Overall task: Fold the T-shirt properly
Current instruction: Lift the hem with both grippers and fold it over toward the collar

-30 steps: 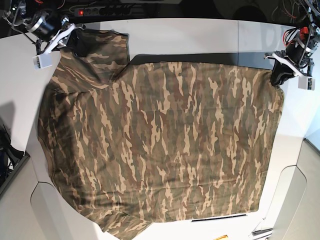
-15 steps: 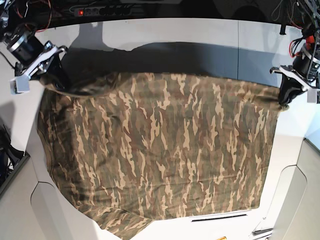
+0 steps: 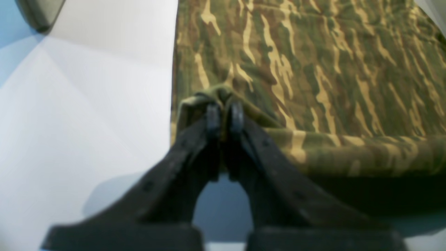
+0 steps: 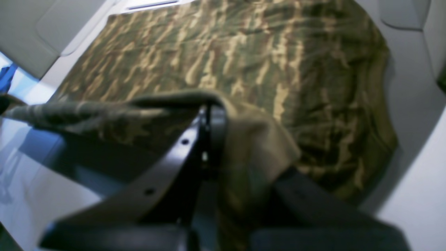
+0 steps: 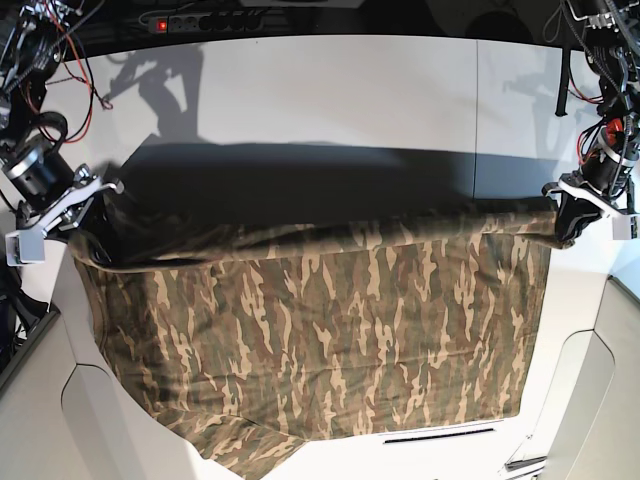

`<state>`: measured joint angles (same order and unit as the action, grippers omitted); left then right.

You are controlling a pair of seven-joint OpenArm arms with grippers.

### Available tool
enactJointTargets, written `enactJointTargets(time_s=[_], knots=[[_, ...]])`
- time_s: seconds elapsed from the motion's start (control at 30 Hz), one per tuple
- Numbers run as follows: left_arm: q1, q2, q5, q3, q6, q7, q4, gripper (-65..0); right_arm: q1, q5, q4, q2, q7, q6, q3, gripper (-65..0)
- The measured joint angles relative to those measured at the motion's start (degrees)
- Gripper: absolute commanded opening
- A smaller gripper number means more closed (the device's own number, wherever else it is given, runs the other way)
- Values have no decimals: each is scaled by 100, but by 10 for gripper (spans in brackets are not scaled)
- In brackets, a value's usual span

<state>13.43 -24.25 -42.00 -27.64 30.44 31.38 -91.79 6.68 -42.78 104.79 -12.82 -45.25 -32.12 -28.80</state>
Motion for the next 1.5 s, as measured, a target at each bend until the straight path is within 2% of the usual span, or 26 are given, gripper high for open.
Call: enactJointTargets(time_s=[0.17,0.27,0.43,0.67,0.8,0.87,0.9,1.0,1.1,1.2,1.3,1.5], knots=[[-494,-4,372,173,2,-299,457,-650,-691,221,-905,11,48,2,282,-650],[-826,-4,566,361,-20,-339,796,-650,-1064,538,-1547,4,374,15,592,-650],[-1353,-4,1156,739,-17,-706,1469,-650,-1759,1202,-2625,-4,848,37,1189,-650],[-1812,-2,1346,782,-17,-896,2199,-650,-2566,2127,-3884,-4,1615,33,1685,-650],[-1917,7,1351,780,-15,-940,2498,-650,-2924,2229,-4433,-2,1764,44,1797,-650],[-1921,33,1353,780,-17,-977,2559,-650,-3034,2232,-4577,11,1808,44,1816,-576],[-1919,52,1357,780,-22,-988,2568,-618,-3060,2229,-4610,13,1827,46,1818,-530],[-1919,66,1410,780,-20,-977,2599,-465,-3064,2229,-4653,11,1825,50,1816,-414],[-1928,59,1401,774,-26,-761,2599,-362,-3032,2229,-4673,11,1797,59,1816,-379],[-1932,59,1370,774,-24,-350,2597,-359,-3034,2225,-4671,13,1574,59,1775,-380],[-1932,55,1333,730,-31,-216,2590,-359,-3018,2122,-4588,15,1147,57,1578,-380],[-1912,57,1211,409,76,87,2586,-359,-2922,1650,-3993,-17,544,57,675,-380]])
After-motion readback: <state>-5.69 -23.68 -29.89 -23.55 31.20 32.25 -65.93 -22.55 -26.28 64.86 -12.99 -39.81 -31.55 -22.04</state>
